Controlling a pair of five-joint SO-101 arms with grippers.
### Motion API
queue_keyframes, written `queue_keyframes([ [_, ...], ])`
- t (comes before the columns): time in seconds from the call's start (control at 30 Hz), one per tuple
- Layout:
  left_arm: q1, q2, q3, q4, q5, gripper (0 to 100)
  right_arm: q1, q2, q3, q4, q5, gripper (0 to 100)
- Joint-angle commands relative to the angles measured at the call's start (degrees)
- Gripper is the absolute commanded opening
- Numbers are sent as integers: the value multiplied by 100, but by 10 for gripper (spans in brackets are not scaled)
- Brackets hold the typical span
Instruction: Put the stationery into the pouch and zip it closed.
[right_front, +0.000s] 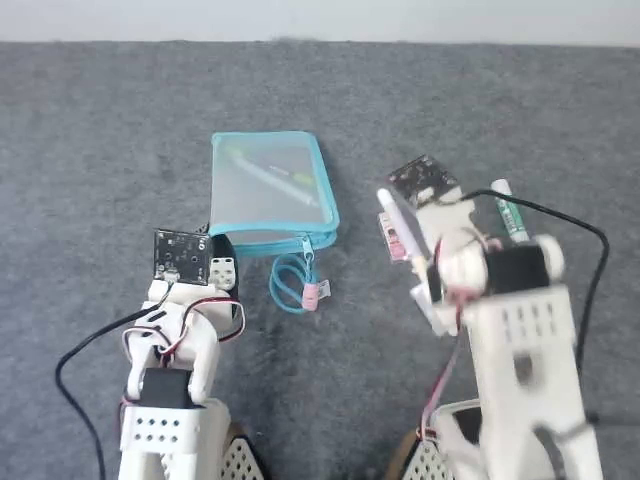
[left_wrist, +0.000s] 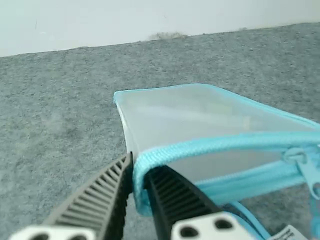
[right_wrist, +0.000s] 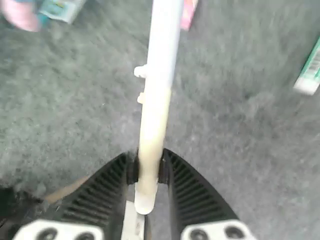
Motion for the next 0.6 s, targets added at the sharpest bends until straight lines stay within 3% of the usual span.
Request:
queue_keyframes([
  [0.0, 18, 44, -84, -229, 158, 10, -752, -1130, -105, 259, 88, 6],
  [0.3, 18, 44, -75, -237, 158, 10, -2853, -664, 202, 242, 97, 6],
  [0.57, 53, 44, -75, -237, 149, 10, -3090, 497, 0, 154, 79, 6],
])
